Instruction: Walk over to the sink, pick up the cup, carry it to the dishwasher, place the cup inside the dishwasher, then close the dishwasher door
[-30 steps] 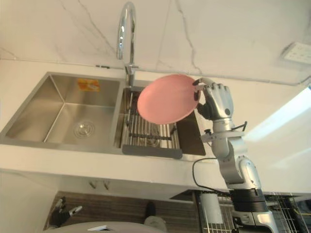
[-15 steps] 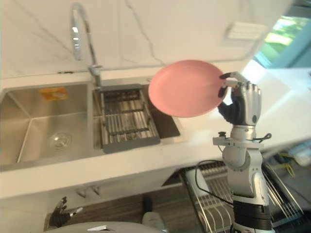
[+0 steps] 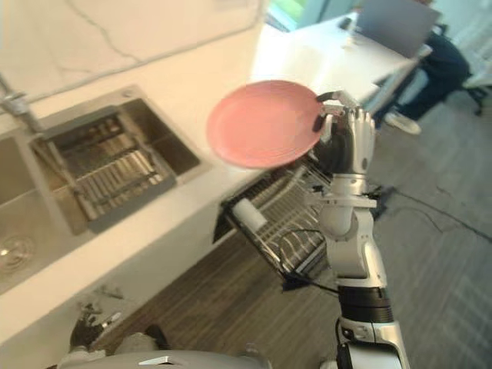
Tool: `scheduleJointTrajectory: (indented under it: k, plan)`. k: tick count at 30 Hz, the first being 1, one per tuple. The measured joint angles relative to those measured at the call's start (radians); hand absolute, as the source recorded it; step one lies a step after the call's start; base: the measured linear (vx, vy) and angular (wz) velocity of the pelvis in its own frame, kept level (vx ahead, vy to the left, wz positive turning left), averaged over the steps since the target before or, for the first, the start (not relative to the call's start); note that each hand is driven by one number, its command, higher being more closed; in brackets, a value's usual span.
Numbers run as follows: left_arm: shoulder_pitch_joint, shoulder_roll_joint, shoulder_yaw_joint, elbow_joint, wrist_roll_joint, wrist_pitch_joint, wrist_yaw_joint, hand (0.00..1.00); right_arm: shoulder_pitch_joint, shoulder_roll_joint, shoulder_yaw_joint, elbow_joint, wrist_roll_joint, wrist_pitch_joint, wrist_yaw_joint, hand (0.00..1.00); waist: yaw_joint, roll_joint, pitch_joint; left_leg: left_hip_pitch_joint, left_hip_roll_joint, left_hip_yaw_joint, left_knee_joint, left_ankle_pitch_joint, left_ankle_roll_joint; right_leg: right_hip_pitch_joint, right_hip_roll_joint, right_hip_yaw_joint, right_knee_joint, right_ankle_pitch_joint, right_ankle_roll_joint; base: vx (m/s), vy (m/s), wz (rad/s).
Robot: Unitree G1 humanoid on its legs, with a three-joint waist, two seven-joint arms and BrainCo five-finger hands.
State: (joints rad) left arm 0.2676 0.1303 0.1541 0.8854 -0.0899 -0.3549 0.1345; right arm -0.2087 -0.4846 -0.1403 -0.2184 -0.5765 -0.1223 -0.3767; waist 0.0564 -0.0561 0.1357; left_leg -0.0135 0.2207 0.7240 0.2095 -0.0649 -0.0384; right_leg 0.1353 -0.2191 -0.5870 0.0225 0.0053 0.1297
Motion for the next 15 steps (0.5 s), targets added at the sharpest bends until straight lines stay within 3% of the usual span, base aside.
scheduleJointTrajectory:
  k: [2,5,8,15]
  plan:
    - [0.038,0.009,0.003,0.000,-0.006,0.002,0.008,0.00,0.062,-0.007,-0.054,-0.001,0.000,0.011,-0.001,1.00,-0.020,0.016,-0.001,0.016,0.017,0.010,-0.006,0.016,-0.026,0.013,0.029,0.027,-0.043,0.000,0.005,-0.13,-0.158,-0.40]
    - [0.069,-0.002,0.007,0.000,-0.007,0.004,0.015,0.00,0.071,-0.047,-0.063,-0.001,0.000,0.022,-0.001,1.00,-0.023,0.034,0.000,0.018,0.016,-0.016,-0.018,0.014,-0.037,-0.005,0.052,0.091,-0.078,0.023,0.004,-0.18,-0.073,-0.58]
    - [0.079,-0.011,0.032,-0.007,-0.006,-0.007,0.016,0.00,0.070,-0.054,-0.069,-0.008,0.002,0.042,-0.001,1.00,-0.027,0.024,0.002,0.015,0.008,-0.024,-0.024,0.013,-0.041,-0.022,0.056,0.119,-0.110,0.040,0.007,-0.15,-0.014,-0.35]
    - [0.054,-0.014,0.037,-0.044,0.001,-0.010,0.002,0.00,0.077,-0.049,-0.151,0.002,0.031,0.113,0.023,1.00,-0.044,0.006,0.007,-0.027,-0.068,-0.142,-0.045,0.023,-0.002,-0.064,0.013,0.132,-0.103,0.087,0.020,-0.03,0.079,0.02]
